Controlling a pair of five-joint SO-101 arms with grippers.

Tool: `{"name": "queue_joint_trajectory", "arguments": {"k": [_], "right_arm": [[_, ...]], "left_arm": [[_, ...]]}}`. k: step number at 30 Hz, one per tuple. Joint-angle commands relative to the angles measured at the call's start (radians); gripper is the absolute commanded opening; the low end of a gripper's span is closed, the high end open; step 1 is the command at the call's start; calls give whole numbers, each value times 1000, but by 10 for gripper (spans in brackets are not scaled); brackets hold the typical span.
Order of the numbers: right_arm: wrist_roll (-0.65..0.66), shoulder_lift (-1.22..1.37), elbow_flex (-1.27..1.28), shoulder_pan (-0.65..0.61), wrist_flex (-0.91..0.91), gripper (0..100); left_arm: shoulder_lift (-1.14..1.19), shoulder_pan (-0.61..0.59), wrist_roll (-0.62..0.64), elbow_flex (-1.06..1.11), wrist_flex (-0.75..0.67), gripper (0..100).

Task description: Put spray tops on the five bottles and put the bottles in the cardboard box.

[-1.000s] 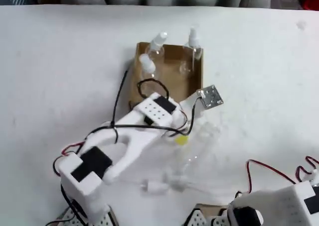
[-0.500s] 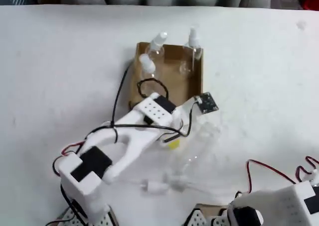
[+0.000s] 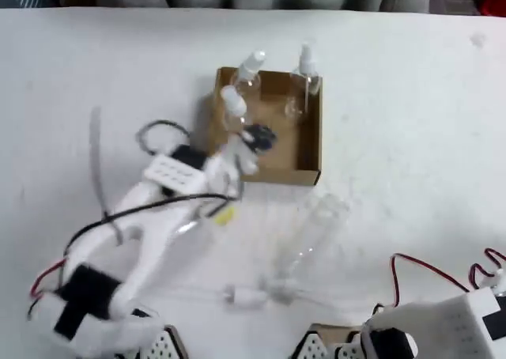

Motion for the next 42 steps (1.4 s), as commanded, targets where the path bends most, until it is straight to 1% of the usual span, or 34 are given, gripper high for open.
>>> {"name": "queue_joint_trajectory", "arguments": {"k": [1, 6, 8, 10, 12, 15, 17, 20, 29, 32, 36, 42], "right_arm": [[0, -28, -55, -4, 47, 15], [0, -102, -55, -15, 193, 15], [0, -136, -55, -16, 251, 15], [0, -162, -55, -16, 294, 15], [0, -180, -54, -16, 325, 15], [0, -191, -54, -16, 340, 15], [0, -191, -54, -16, 340, 15], [2, -191, -54, -13, 340, 15], [2, -189, -54, -21, 340, 15], [2, -191, -34, -25, 334, 15], [2, -199, -8, -39, 332, 15], [2, -199, -6, -42, 334, 15]], "left_arm": [[-150, -219, -6, 15, 9, 23], [-168, -420, 8, 66, -135, 24], [-162, -464, 64, 98, -195, 24], [-160, -481, 118, 132, -241, 30], [-162, -481, 150, 160, -265, 77], [-162, -479, 196, 175, -267, 200], [-162, -483, 222, 175, -267, 262], [-160, -486, 198, 173, -259, 278], [-160, -479, 40, 167, -198, 282], [-159, -479, -14, 127, -163, 282], [-156, -478, -20, 54, -92, 283], [-147, -472, -25, 12, -81, 283]]}}
